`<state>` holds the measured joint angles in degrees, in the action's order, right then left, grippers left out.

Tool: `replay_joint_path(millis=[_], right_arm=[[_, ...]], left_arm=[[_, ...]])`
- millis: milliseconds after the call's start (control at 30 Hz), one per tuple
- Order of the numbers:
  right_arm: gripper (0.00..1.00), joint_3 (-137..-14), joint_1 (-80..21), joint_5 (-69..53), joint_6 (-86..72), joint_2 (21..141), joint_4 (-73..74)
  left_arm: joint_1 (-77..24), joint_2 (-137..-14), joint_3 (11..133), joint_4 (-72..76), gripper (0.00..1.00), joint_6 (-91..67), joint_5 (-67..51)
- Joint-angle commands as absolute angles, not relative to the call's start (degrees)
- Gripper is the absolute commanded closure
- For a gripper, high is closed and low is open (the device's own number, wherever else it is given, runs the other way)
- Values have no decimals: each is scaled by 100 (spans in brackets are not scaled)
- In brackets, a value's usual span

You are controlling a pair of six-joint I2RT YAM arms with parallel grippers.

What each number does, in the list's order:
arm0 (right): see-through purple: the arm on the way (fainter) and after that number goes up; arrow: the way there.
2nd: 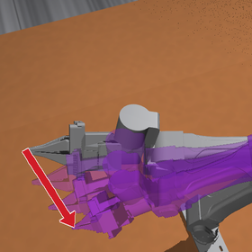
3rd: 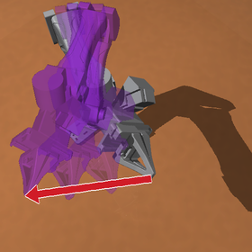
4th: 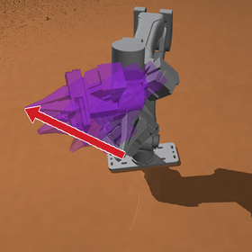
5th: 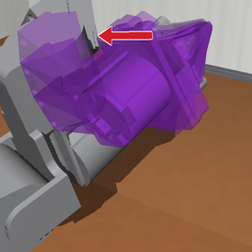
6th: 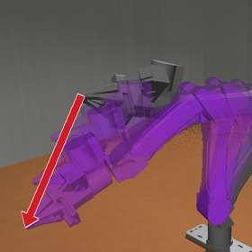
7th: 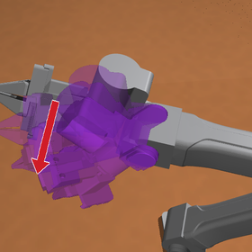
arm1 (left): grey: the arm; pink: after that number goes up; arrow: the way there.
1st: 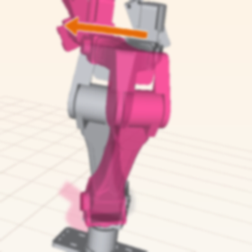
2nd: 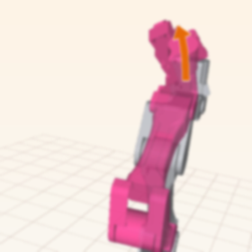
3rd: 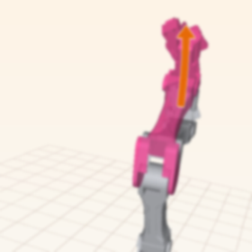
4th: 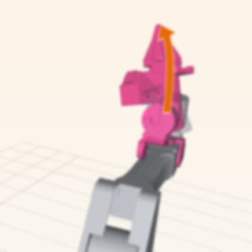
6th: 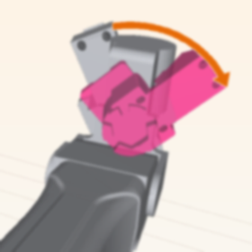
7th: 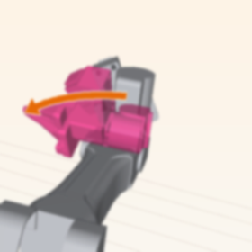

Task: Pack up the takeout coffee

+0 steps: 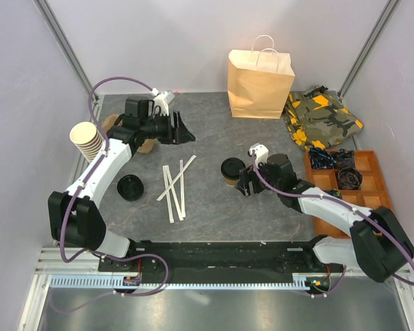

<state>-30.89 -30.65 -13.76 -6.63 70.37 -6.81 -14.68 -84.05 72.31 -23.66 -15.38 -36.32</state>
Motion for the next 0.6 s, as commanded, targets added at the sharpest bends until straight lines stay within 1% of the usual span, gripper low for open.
replay_joint_path(millis=[0,167,267,567], right_arm=[[24,-3234,-3164,-1371,-528,7531,-1616],[25,-3532,-3199,-1564,-299,7945,-1749],[29,-3717,-3190,-1652,-237,8260,-1872],[33,-4253,-3208,-1828,-255,9113,-2215]], left_arm=[[-1398,-8288,7198,-2004,36,-1802,-3876],[-1310,-8358,7181,-1942,36,-1837,-3981],[-1257,-8376,7146,-1916,36,-1863,-4025],[-1037,-8385,7066,-1863,36,-1872,-4113]])
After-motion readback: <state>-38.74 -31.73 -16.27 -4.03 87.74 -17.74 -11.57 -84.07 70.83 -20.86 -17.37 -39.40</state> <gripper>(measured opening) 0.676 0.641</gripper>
